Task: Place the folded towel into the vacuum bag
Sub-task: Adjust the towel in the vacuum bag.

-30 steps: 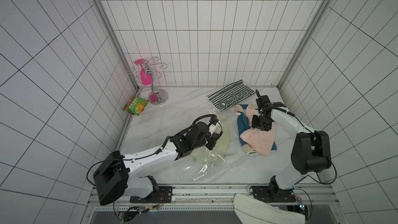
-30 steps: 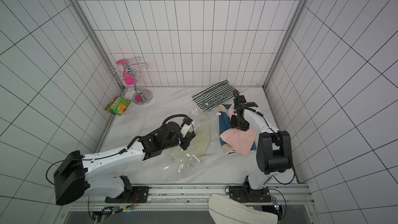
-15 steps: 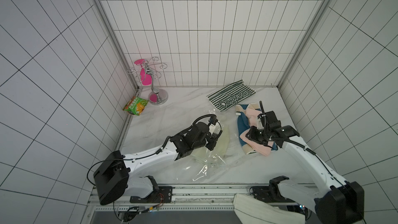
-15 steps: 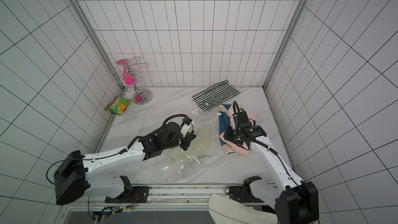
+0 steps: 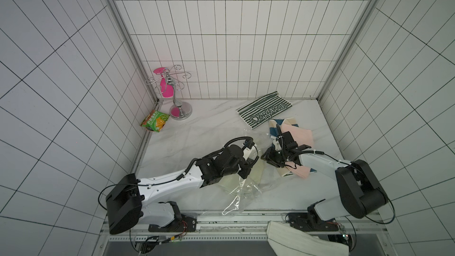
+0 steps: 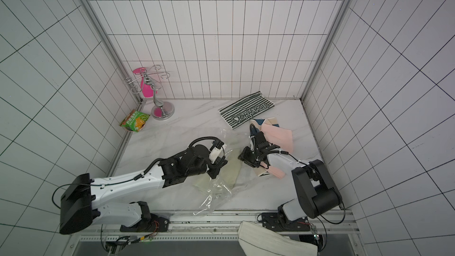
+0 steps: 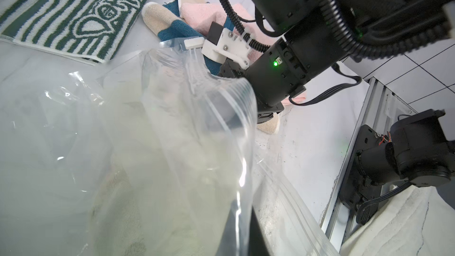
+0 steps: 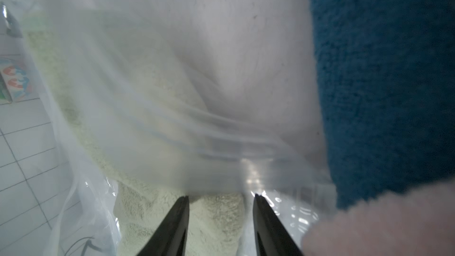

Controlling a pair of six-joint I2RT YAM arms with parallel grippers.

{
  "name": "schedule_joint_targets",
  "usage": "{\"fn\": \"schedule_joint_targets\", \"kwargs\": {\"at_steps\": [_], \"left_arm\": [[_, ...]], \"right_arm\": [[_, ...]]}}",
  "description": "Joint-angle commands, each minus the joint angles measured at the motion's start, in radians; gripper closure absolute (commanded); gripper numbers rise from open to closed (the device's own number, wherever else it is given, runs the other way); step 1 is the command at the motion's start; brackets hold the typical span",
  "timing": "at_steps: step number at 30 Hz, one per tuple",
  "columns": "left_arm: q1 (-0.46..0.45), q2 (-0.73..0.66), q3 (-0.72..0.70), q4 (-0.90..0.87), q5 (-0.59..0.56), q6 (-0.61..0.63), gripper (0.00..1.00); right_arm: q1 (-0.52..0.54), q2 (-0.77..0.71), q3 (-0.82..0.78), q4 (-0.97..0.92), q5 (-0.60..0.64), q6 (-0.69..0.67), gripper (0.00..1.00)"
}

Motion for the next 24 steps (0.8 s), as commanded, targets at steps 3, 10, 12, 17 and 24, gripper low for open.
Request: {"fn": "schedule_joint_targets", "kwargs": {"at_steps": [3,10,12,17,24], "left_arm": [[0.009,-0.041,0.038,0.040,-0.022,0.027,1.00],[0.081,-0.045,0.048,0.020,-0.012,0.025,1.00],[0.084,-0.049,0.048,0.020,-0.010,0.035,1.00],[0.089,-0.056,0.049,0.025,-0.011,0.038,1.00],[0.104,-0.091,0.047,0.033,-0.025,0.045,1.00]], "right_arm": [[0.033,0.045,0.024,0.104,-0.062,0.051,0.69],[0.032,-0.098,0.069,-0.162,-0.004,-0.067,0.72],[0.033,-0.137,0.086,-0.250,0.001,-0.101,0.66],[0.023,-0.231,0.111,-0.419,0.098,-0.160,0.54],[-0.115,-0.322,0.064,-0.470,-0.016,-0.162,0.43]]}}
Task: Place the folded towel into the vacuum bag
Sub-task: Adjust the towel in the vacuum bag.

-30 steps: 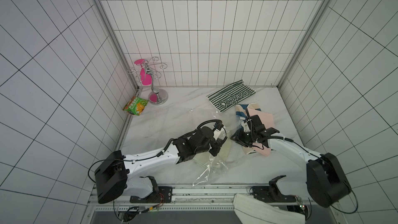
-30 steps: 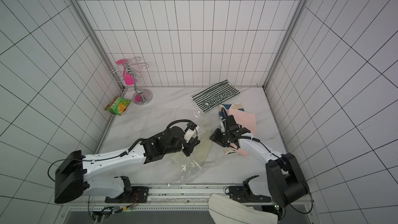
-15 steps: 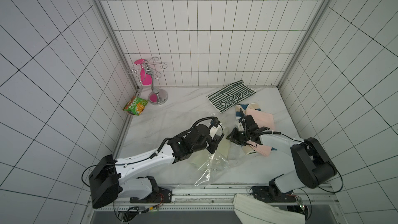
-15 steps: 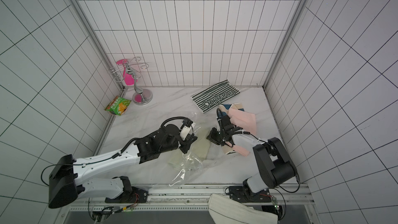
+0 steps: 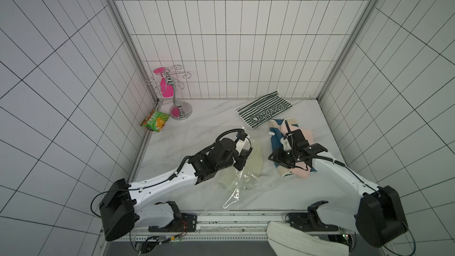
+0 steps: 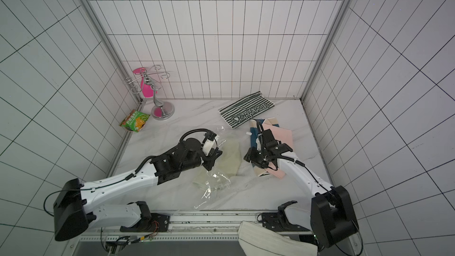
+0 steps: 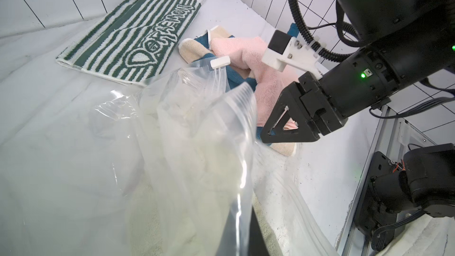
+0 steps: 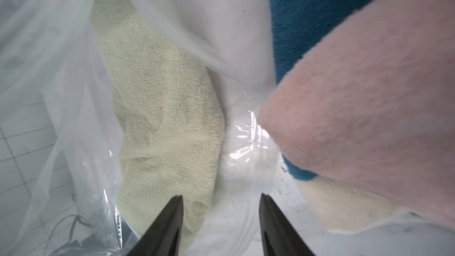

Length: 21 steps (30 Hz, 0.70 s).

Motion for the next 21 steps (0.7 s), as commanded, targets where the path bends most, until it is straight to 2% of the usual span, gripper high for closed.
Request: {"fn": "schedule_joint_targets", "kwargs": {"at_steps": [1,7,11,17,21], "left_arm": [[0.009,-0.035,0.033,0.037,-0.003,0.016,1.00],[0.009,-0.035,0.035,0.043,0.019,0.000,1.00],[0.009,-0.042,0.035,0.043,0.022,-0.003,1.00],[0.009,-0.051,0.040,0.043,0.028,0.003,1.00],[0.009,-0.051,0.040,0.037,0.032,-0.002,1.00]], "right_arm": [[-0.053,-0.056,-0.007,-0.073,-0.063,-0.007,0.42],[-0.082,-0.061,-0.009,-0.062,-0.091,0.011,0.41],[-0.089,-0.027,-0.035,0.027,-0.104,0.040,0.42],[-0.047,0.101,-0.055,0.138,-0.032,0.049,0.46],[0.013,0.141,-0.088,0.194,-0.006,0.126,0.48]]}}
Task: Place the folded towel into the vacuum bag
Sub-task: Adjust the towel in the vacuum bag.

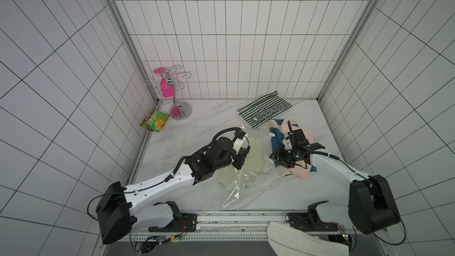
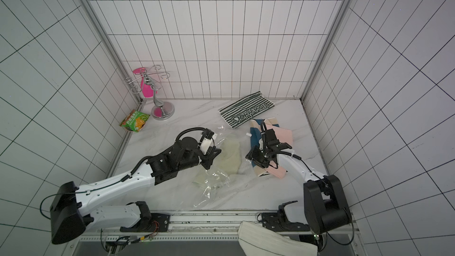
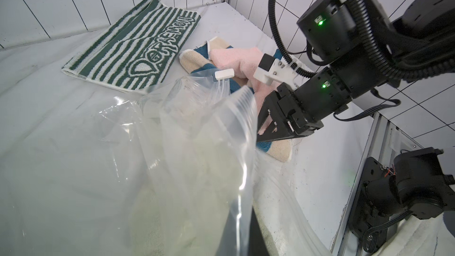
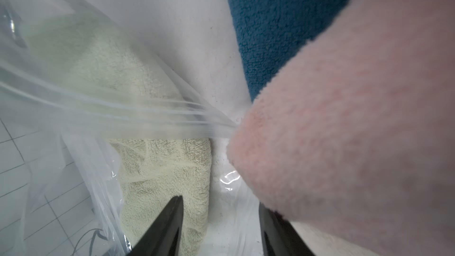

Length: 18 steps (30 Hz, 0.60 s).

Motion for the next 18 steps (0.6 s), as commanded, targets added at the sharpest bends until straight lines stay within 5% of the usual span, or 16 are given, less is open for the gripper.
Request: {"fn": "schedule_joint_targets", "kwargs": {"at_steps": [1,8,13,18], "left_arm": [[0.003,-0.030,0.035,0.036,0.009,-0.001,1.00],[0.003,-0.038,0.010,0.073,-0.001,-0.007,1.00],[0.003,-0.013,0.059,0.006,0.007,0.013,1.00],[0.011,-0.036,0.031,0.004,-0.021,0.018,1.00]], "right_arm": [[0.051,0.010,-0.063,0.068,0.037,0.093,0.48],[0.101,0.024,-0.156,0.181,0.097,0.265,0.52],[0.102,0.127,-0.128,0.288,0.029,0.259,0.77],[0.103,0.049,-0.086,0.267,0.013,0.241,0.92]]}}
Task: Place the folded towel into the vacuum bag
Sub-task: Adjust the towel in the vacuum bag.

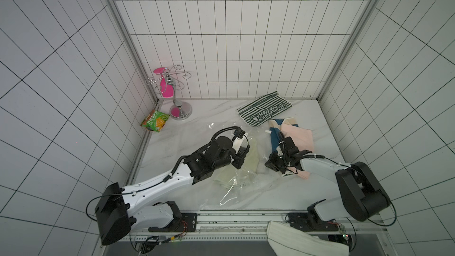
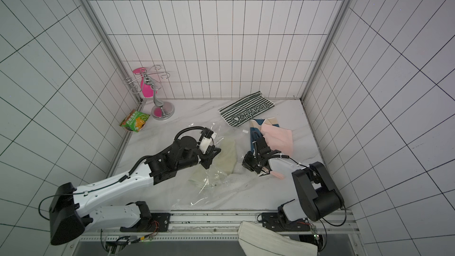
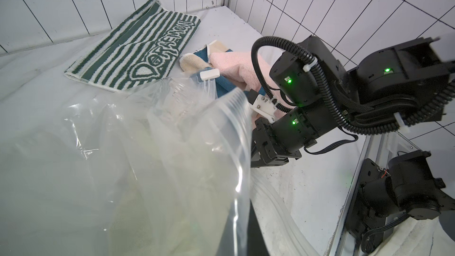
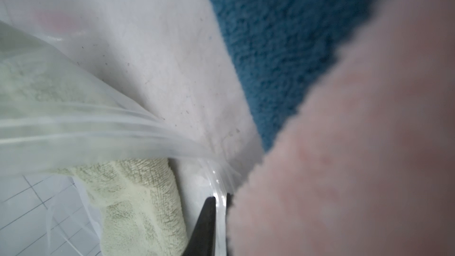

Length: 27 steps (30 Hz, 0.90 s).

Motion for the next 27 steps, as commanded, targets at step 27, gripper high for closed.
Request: {"fn": "schedule_joint_targets", "kwargs": {"at_steps": [27], "left_arm": [[0.042,0.072,0.014,0.009,0.068,-0.006,1.00]], "right_arm": [[-0.007,-0.231,0.122,-0.368,0.130,-0.174,0.75]]}}
